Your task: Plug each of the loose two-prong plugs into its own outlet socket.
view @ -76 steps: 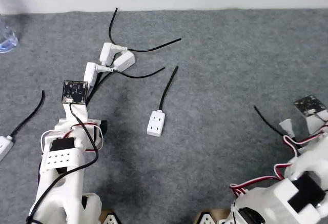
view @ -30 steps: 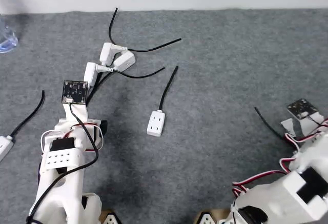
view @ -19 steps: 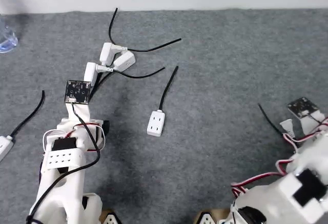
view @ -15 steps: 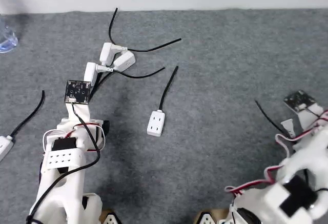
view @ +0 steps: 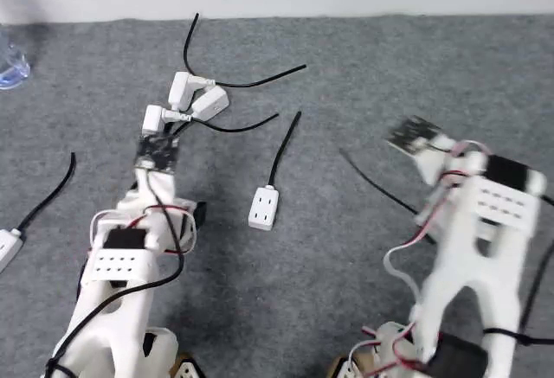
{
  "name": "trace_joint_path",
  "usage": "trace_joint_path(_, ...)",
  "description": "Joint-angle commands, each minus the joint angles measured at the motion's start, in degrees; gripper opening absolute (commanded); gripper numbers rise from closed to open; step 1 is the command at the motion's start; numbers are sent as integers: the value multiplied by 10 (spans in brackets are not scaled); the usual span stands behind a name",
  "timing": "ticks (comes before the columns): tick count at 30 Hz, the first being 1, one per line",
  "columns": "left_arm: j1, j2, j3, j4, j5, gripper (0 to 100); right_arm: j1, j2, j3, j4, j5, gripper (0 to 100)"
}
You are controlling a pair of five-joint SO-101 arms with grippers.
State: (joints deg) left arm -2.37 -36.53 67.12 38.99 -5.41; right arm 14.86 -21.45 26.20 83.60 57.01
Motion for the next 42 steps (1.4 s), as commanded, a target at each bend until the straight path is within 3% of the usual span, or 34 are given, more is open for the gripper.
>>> trace_joint_path(1,26,-14,-66,56,25,250,-106,-58,-33,-7,-73,9)
trace_joint_path(9,95,-13,-79,38,48,250,-248,-95,-36,-52,-196,8)
trace_joint_path(17,133,-13,-124,17,49,250,-380,-68,-40,-58,-245,8)
trace_joint_path(23,137,-13,-124,-29,51,250,-400,-68,-46,-44,-246,8)
trace_joint_path(29,156,-11,-124,-85,119,250,-438,-68,-46,-44,-246,8)
trace_joint_path(42,160,-14,-124,-73,120,250,-456,-25,-52,-71,-244,8)
